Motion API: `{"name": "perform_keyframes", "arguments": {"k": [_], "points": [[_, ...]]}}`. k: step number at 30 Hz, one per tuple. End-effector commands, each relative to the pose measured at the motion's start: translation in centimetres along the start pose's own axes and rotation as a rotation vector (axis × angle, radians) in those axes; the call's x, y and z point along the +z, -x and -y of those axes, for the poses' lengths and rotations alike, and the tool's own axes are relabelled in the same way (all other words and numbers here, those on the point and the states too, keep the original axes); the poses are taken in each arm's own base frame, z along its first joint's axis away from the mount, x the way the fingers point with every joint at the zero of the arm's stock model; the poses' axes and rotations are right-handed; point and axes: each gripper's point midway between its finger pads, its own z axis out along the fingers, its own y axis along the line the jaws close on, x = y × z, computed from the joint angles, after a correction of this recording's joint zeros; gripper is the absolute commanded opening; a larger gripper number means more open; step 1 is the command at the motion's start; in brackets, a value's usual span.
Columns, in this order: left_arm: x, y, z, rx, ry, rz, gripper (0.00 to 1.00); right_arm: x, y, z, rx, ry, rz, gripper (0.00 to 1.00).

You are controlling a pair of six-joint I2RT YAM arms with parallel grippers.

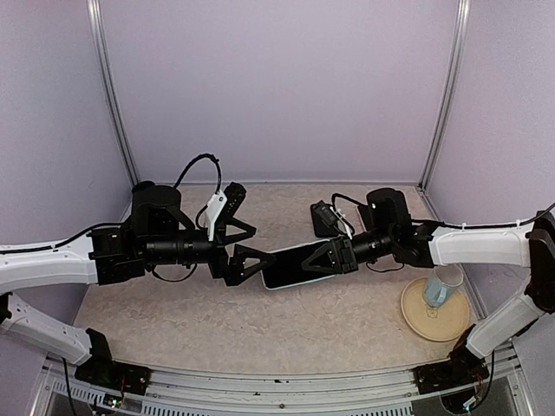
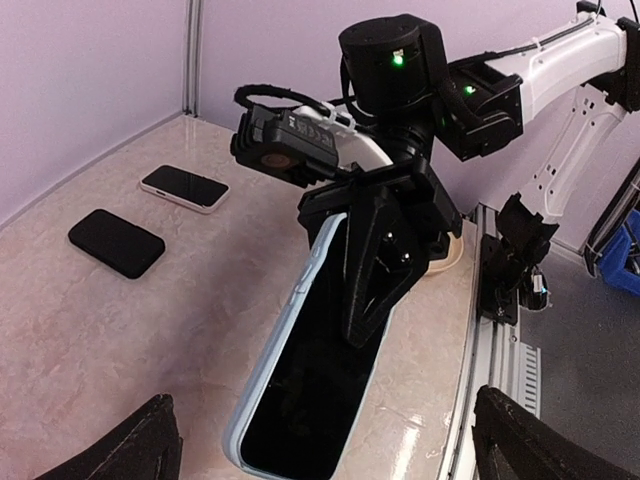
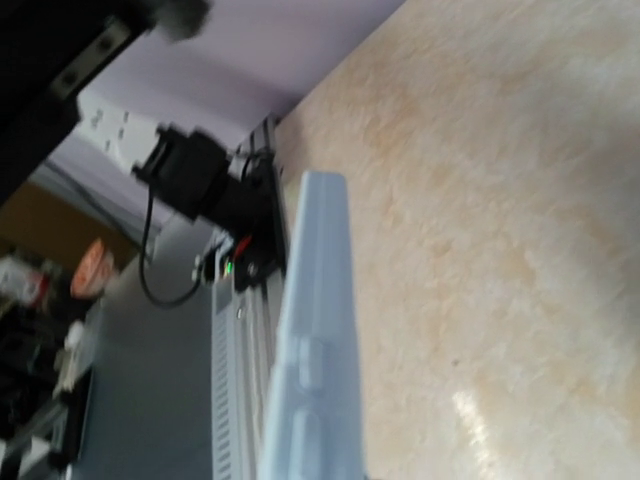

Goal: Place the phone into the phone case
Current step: Press the phone with the phone case.

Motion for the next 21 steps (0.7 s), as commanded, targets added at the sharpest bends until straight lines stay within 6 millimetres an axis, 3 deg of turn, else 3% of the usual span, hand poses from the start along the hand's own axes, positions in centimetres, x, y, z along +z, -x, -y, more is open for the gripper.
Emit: {"name": "perform_keyframes", "arguments": {"k": [1, 6, 17, 21], "points": [[0.3, -1.3, 0.8, 0.021, -0.046, -0.062, 0.99, 0.3, 0.5, -4.0, -0.170, 0.101, -0.023, 0.00], [0.5, -1.8, 1.4, 0.018, -0.085, -0.082, 0.99, 0.3, 0.0, -5.6, -0.239, 0.122, -0.034, 0.00], [1.0, -2.5, 1.5, -0.011, -0.099, -0.107, 0.99, -0.2, -0.1, -6.9, -0.288, 0.149, -0.003, 0.00], [1.0, -2.8, 2.4, -0.033, -0.154, -0.104, 0.97, -0.8, 0.2, -7.7, -0.330, 0.152, 0.026, 0.00]]}}
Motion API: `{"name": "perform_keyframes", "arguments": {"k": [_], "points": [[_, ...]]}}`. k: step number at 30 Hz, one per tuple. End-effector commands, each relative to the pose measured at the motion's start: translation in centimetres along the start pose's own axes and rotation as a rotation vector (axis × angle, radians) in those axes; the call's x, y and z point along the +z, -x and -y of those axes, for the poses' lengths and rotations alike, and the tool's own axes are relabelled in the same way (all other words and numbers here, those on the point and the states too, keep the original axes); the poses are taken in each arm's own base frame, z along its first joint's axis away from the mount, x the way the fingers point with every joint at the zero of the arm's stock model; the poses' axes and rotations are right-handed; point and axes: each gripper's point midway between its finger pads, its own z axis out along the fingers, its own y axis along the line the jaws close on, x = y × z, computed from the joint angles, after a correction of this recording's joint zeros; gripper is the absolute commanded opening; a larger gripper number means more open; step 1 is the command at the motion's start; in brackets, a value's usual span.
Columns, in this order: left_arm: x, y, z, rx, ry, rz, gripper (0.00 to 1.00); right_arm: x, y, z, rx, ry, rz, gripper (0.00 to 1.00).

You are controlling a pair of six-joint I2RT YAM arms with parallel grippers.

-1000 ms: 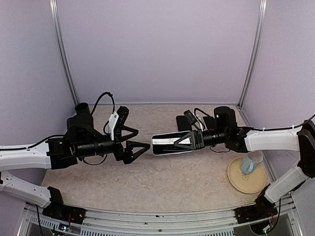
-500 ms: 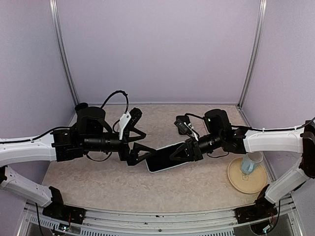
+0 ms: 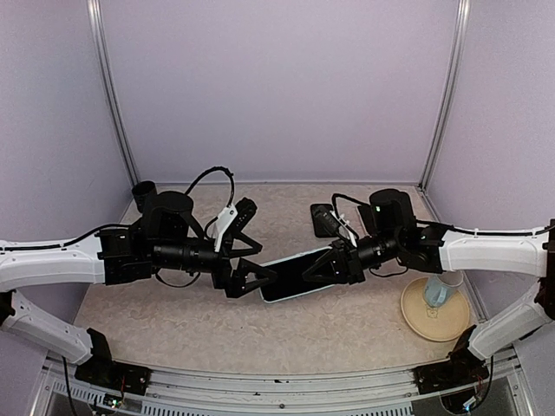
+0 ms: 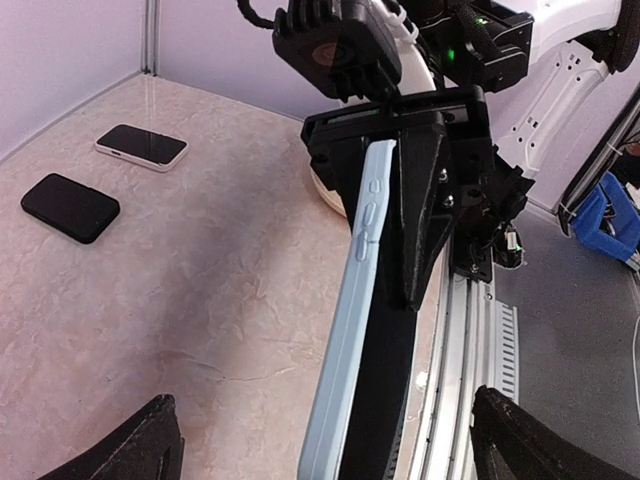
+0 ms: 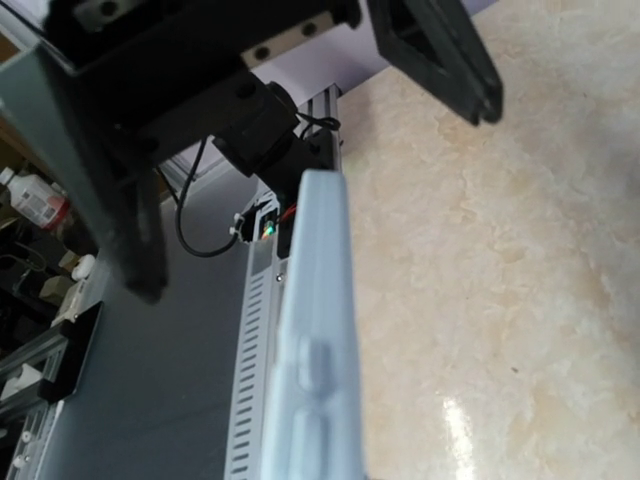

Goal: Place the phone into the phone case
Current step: Press the phone with the phone case.

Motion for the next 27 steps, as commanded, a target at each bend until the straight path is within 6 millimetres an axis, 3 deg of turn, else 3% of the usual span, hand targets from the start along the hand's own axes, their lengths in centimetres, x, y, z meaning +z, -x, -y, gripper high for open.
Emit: {"name": "perform_keyframes", "arguments": {"k": [1, 7, 20, 24, 27], "points": [[0.1, 0.5, 1.4, -0.012, -0.075, 0.018, 0.96, -1.1, 2.3, -3.2, -0.157, 0.058, 0.079, 0.00], [0.5, 0.5, 2.0, -0.029, -0.120, 0.022, 0.85, -1.1, 2.2, -3.9, -0.184, 0.081, 0.079, 0.00], [0.7, 1.4, 3.3, -0.090, -0.234, 0.072, 0.49, -1.1, 2.5, -4.7, -0.256, 0.062, 0.117, 0.00], [0.8, 1.3, 3.2, -0.106, -0.243, 0.073, 0.49, -1.4, 2.7, -4.8, -0.276, 0.040, 0.136, 0.00], [0.7, 1.3, 3.2, -0.115, -0.248, 0.074, 0.55, -1.8, 3.0, -5.0, -0.299, 0.027, 0.162, 0.00]]}}
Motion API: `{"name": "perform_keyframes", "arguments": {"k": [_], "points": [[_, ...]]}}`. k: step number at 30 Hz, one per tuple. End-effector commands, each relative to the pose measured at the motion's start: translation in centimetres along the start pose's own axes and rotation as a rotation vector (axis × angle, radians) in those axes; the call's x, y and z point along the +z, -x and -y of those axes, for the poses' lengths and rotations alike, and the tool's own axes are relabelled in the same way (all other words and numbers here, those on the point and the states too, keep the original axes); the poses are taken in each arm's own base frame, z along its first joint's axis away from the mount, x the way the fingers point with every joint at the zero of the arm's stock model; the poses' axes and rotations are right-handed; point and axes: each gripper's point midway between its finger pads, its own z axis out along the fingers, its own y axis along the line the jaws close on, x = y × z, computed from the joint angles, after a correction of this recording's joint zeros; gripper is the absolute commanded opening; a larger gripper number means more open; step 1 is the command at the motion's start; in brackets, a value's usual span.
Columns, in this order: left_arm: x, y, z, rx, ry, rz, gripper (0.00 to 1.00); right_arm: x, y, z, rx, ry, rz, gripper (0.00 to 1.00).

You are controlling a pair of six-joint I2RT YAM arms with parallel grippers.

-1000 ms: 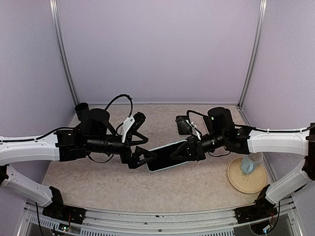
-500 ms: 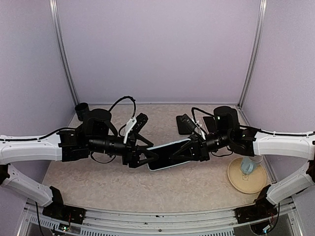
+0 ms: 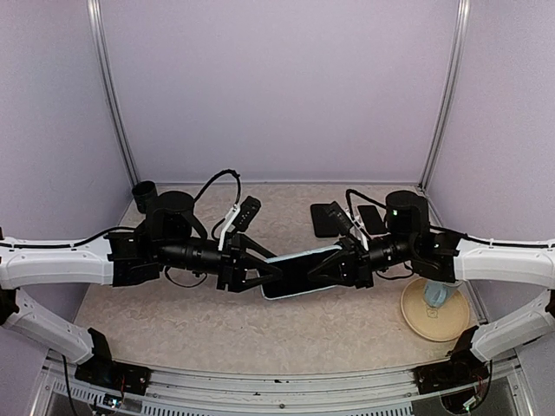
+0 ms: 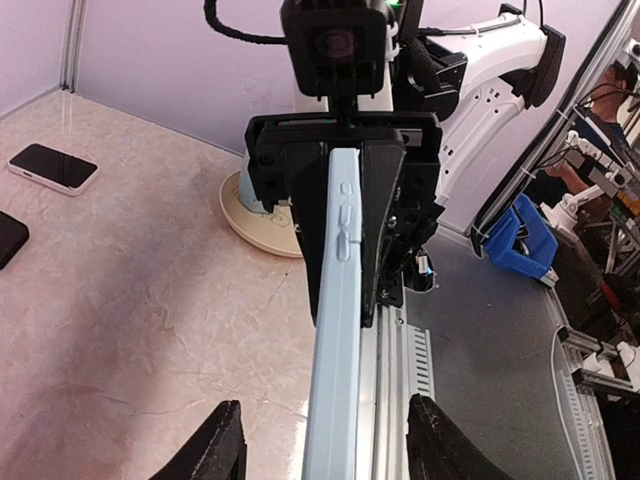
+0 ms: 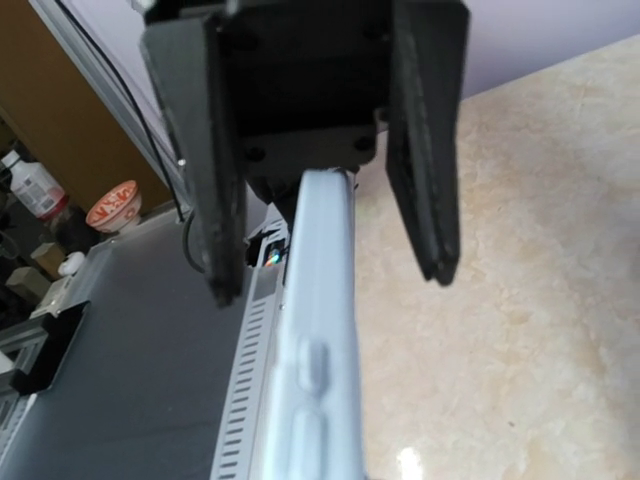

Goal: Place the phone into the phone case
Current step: Press the phone with the phone case.

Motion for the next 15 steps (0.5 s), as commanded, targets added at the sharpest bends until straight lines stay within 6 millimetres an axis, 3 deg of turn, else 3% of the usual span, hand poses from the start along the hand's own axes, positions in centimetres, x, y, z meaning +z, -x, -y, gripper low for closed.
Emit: {"name": "perform_keyframes", "arguments": {"k": [1, 5, 10, 15], "points": [[0.0, 0.1, 0.0, -0.018, -0.028, 0.018, 0.56, -0.8, 2.7, -1.8, -0.138, 0.003, 0.101, 0.00], [-0.3, 0.3, 0.0, -0.026, -0.036, 0.033, 0.55, -1.2, 3.4, -1.7, -0.152, -0.026, 0.141, 0.00], [-0.2, 0.5, 0.1, -0.031, -0.052, 0.045, 0.47, -1.2, 3.8, -1.6, -0.142, -0.024, 0.182, 0.00], [0.0, 0.5, 0.2, -0.037, -0.067, 0.044, 0.17, -0.9, 3.8, -1.1, -0.124, -0.024, 0.190, 0.00]]}}
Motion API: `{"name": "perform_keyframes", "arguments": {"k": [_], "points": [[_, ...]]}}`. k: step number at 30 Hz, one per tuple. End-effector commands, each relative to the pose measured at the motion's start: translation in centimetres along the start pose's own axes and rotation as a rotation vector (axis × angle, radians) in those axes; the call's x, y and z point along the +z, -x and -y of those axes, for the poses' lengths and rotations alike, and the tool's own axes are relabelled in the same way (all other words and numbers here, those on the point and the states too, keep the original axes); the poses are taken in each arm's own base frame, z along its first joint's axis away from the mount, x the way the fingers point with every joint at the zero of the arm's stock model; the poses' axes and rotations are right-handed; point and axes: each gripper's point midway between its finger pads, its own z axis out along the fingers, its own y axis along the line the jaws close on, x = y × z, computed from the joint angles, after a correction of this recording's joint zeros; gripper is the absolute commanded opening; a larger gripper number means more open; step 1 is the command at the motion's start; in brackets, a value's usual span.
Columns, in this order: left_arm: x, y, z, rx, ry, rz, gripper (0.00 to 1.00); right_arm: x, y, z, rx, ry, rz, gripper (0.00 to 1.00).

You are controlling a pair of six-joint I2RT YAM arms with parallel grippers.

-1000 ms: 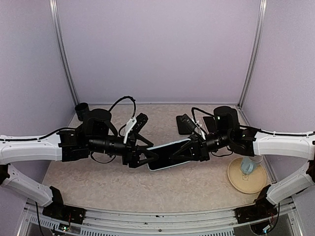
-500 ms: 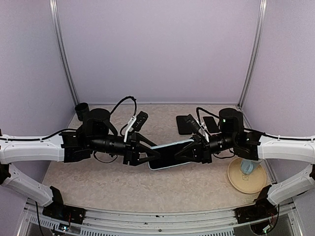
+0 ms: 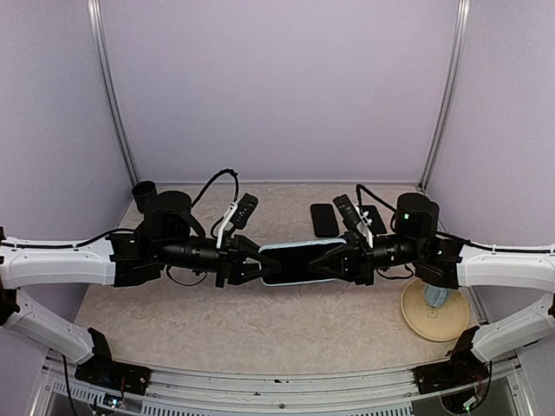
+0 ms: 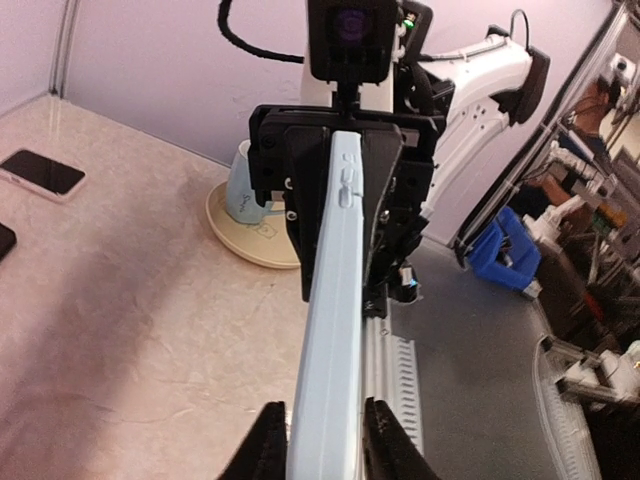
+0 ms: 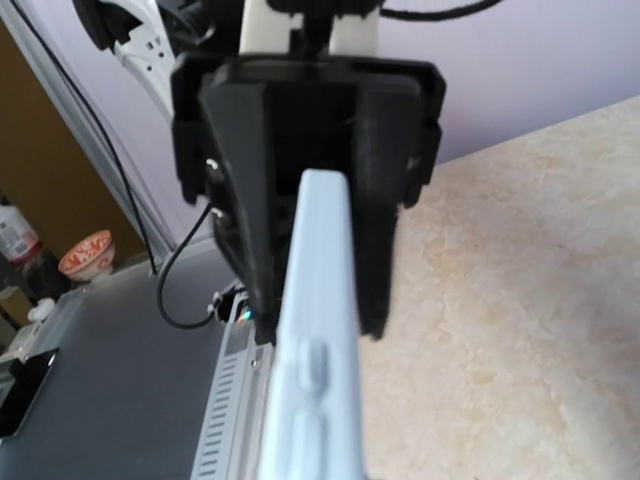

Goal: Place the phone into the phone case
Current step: Press the phone with the phone case.

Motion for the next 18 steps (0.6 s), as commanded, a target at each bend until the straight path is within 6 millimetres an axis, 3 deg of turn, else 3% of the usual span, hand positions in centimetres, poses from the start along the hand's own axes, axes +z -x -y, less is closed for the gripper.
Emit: {"name": "perform_keyframes", "arguments": {"k": [1, 3, 8, 9, 11, 13, 15, 18], "points": [[0.2, 0.1, 0.1, 0.006, -0.027, 0.011, 0.10, 0.1, 2.2, -0.7, -0.061, 0.019, 0.082, 0.00], [0.2, 0.2, 0.1, 0.004, -0.026, 0.016, 0.00, 0.0, 2.2, -0.6, -0.062, 0.008, 0.084, 0.00], [-0.3, 1.2, -0.2, -0.060, -0.021, 0.033, 0.00, 0.1, 1.6, 0.4, -0.080, -0.047, 0.039, 0.00], [-0.4, 1.4, -0.4, -0.074, -0.014, 0.035, 0.00, 0.1, 1.4, 0.8, -0.088, -0.076, 0.023, 0.04], [-0.6, 1.8, -0.9, -0.098, 0.014, 0.038, 0.00, -0.1, 0.9, 1.7, -0.100, -0.131, -0.014, 0.23], [-0.8, 2.1, -1.2, -0.117, 0.039, 0.034, 0.00, -0.3, 0.3, 2.5, -0.110, -0.177, -0.051, 0.51], [-1.0, 2.2, -1.4, -0.133, 0.055, 0.030, 0.00, -0.6, -0.3, 3.2, -0.122, -0.226, -0.082, 0.71], [-1.1, 2.3, -1.7, -0.161, 0.073, 0.019, 0.00, -0.9, -1.4, 4.2, -0.142, -0.275, -0.139, 0.89]]}}
